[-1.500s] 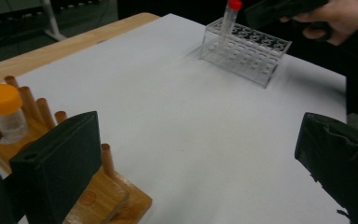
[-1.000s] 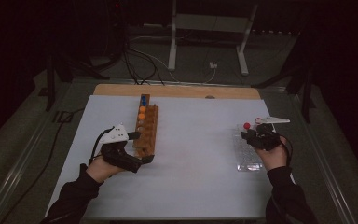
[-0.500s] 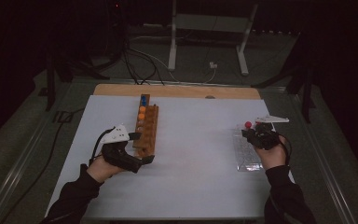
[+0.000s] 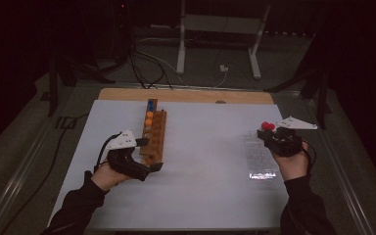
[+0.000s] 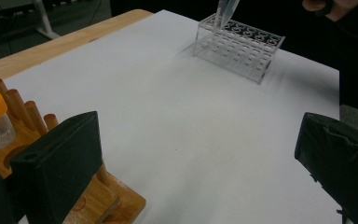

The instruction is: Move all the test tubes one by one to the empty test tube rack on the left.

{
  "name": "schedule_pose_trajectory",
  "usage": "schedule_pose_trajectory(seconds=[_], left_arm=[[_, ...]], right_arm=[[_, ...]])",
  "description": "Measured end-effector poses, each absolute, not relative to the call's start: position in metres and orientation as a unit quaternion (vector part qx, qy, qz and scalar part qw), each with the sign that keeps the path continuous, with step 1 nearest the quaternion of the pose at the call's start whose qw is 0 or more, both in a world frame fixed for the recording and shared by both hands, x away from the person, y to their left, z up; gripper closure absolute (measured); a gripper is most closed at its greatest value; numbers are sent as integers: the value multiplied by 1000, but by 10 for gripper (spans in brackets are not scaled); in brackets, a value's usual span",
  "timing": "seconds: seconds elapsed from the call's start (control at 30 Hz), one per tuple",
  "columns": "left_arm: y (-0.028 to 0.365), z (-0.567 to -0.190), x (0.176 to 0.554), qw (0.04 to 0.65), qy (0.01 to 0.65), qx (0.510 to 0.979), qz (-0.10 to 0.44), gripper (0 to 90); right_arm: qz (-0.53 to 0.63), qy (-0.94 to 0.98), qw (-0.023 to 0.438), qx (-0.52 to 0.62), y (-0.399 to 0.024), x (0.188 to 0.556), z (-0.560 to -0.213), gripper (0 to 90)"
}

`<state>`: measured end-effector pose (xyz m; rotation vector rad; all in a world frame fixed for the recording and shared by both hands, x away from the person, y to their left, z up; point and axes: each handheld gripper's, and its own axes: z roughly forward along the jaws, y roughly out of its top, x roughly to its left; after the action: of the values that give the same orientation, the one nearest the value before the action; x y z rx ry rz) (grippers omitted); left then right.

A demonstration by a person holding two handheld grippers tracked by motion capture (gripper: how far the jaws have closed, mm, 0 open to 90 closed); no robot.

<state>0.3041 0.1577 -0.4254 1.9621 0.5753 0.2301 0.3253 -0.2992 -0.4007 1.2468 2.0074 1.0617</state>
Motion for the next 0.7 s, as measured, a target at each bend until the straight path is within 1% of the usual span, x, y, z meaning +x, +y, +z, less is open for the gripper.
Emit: schedule_pose_trajectory(seconds=[0.2, 0.7], left_arm=[[152, -424, 304, 517, 234, 819, 89, 15], [124, -422, 308, 510, 206, 833, 61, 17]], right_arm=[[402, 768, 258, 428, -276, 313, -399, 753], [384, 827, 196, 360, -224, 294, -429, 753]])
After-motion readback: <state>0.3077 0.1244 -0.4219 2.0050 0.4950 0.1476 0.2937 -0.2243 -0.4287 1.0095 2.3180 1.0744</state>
